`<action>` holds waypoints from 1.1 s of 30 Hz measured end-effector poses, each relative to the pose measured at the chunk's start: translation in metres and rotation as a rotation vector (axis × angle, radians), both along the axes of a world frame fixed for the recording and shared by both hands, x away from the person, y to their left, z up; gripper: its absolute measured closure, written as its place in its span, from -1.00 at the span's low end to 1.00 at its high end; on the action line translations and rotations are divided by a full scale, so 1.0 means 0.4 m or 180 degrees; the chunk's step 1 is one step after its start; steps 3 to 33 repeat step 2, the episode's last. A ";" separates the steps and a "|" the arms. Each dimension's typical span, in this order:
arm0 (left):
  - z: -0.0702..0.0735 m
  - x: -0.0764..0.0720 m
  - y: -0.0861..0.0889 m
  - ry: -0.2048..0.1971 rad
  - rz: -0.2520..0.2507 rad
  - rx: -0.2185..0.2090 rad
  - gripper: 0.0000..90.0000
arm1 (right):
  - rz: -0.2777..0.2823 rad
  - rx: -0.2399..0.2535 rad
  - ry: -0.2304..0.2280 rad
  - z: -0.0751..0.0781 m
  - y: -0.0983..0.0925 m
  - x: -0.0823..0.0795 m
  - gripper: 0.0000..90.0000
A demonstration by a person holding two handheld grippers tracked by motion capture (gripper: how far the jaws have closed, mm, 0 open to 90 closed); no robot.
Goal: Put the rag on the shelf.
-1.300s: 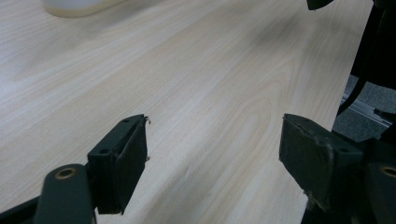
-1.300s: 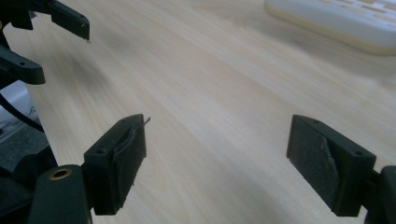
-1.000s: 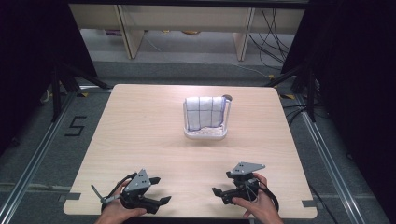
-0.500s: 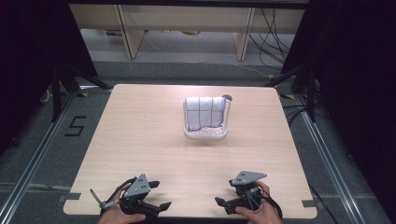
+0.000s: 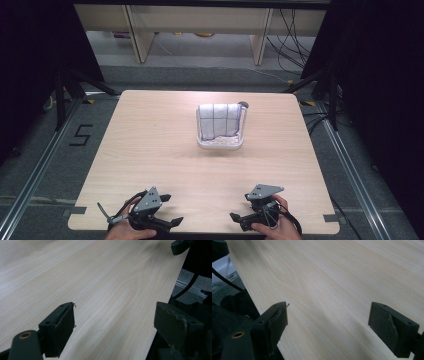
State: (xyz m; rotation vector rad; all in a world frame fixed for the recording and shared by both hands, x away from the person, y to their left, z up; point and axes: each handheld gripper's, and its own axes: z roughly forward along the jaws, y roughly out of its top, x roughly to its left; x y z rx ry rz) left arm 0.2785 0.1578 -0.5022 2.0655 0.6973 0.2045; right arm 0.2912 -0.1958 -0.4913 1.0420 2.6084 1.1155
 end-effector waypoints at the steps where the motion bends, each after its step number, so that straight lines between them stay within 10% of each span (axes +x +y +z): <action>1: 0.000 0.002 0.002 -0.0008 -0.0017 0.0033 -0.63 | 0.0014 0.0000 -0.0002 -0.001 0.000 0.001 -0.63; 33: 0.001 0.002 0.003 0.0038 -0.0014 0.0037 -0.63 | 0.0021 0.0009 -0.0002 -0.002 0.000 0.002 -0.63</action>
